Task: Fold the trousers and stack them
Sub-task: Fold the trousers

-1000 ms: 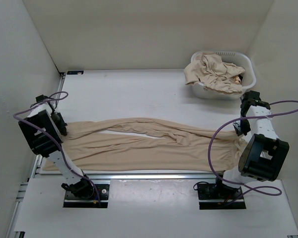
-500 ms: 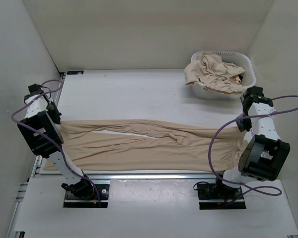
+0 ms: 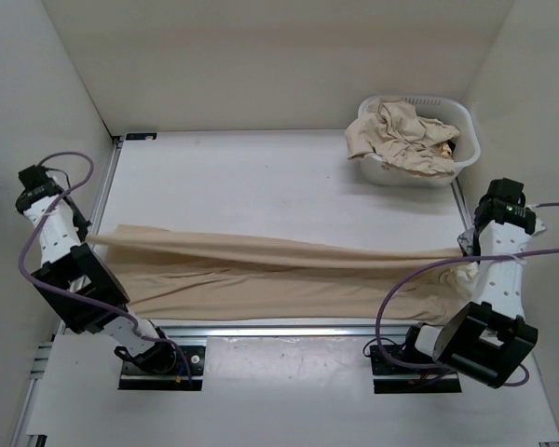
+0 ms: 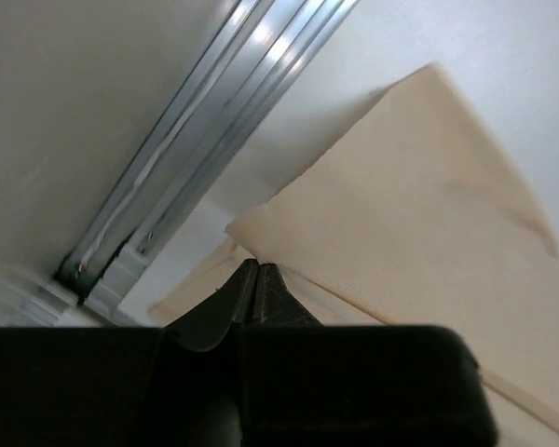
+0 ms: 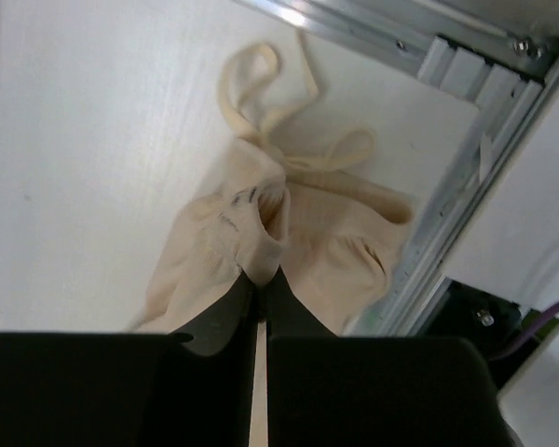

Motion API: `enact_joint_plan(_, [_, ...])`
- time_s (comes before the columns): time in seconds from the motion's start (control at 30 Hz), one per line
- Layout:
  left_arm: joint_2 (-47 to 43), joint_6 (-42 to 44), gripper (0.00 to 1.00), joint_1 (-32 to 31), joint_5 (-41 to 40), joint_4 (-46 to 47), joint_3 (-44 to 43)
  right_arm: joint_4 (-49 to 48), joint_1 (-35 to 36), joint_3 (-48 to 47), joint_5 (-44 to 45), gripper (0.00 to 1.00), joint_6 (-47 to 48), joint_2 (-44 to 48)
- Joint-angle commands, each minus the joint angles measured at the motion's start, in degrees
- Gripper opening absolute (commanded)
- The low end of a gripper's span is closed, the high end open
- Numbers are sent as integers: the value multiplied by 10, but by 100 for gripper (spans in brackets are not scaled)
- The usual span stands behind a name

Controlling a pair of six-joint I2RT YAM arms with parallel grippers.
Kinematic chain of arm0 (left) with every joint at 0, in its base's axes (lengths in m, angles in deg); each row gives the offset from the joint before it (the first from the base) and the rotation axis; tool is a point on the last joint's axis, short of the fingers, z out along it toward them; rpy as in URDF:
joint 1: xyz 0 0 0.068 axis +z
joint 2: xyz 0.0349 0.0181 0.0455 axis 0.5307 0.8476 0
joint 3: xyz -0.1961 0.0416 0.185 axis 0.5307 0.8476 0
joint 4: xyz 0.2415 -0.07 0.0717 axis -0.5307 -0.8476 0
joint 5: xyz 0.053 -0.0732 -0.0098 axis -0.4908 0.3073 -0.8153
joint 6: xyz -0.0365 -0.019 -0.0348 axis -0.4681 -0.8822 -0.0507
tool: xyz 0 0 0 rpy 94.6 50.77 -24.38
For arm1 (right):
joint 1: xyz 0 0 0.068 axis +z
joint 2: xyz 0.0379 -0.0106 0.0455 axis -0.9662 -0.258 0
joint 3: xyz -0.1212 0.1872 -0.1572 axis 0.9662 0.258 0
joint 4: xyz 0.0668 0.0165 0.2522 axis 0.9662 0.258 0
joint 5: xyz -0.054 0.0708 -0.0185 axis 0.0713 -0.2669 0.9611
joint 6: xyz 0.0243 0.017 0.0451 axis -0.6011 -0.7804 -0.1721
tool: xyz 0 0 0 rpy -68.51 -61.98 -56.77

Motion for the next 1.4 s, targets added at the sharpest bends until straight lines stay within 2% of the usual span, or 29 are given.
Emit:
enact_joint_plan(0.0, [-41, 0, 14, 60, -26, 3, 56, 26, -4, 42, 8, 0, -5, 28])
enact_joint_plan(0.13, [-54, 0, 14, 85, 2, 15, 100, 6, -4, 78, -8, 0, -10, 57])
enact_joint_plan(0.23, [-24, 0, 14, 59, 51, 15, 56, -32, -4, 46, -63, 0, -10, -1])
enact_joint_plan(0.33, [34, 0, 14, 3, 63, 1, -43, -45, -4, -58, -84, 0, -10, -89])
enact_joint_plan(0.37, [52, 0, 14, -9, 64, -19, -113, -27, -4, -133, -90, 0, -3, -134])
enact_joint_plan(0.5, [124, 0, 14, -39, 56, -61, -293, 34, -9, -276, -96, 0, 10, -177])
enact_joint_plan(0.6, [131, 0, 14, -39, 37, -75, -342, 60, -15, -267, -101, 0, 10, -141])
enact_joint_plan(0.7, [81, 0, 14, -33, 37, -75, -281, 65, -34, -199, -116, 0, 5, -61])
enact_joint_plan(0.73, [66, 0, 14, -26, 37, -69, -257, 65, -43, -143, -116, 0, 5, -39])
enact_joint_plan(0.77, [37, 0, 14, -16, 37, -55, -201, 65, -43, -116, -116, 0, 5, -1])
enact_joint_plan(0.97, [-38, 0, 14, 38, 53, -35, -23, 65, -48, 30, -64, 0, 5, 88])
enact_joint_plan(1.13, [-102, 0, 14, 79, 42, -4, 154, 34, -53, 111, -34, 0, 11, 95])
enact_joint_plan(1.23, [-122, 0, 14, 109, 35, 25, 228, 8, -65, 133, -47, 0, 17, 61])
enact_joint_plan(1.37, [-122, 0, 14, 143, 18, 44, 259, -3, -88, 128, -58, 0, 30, 19])
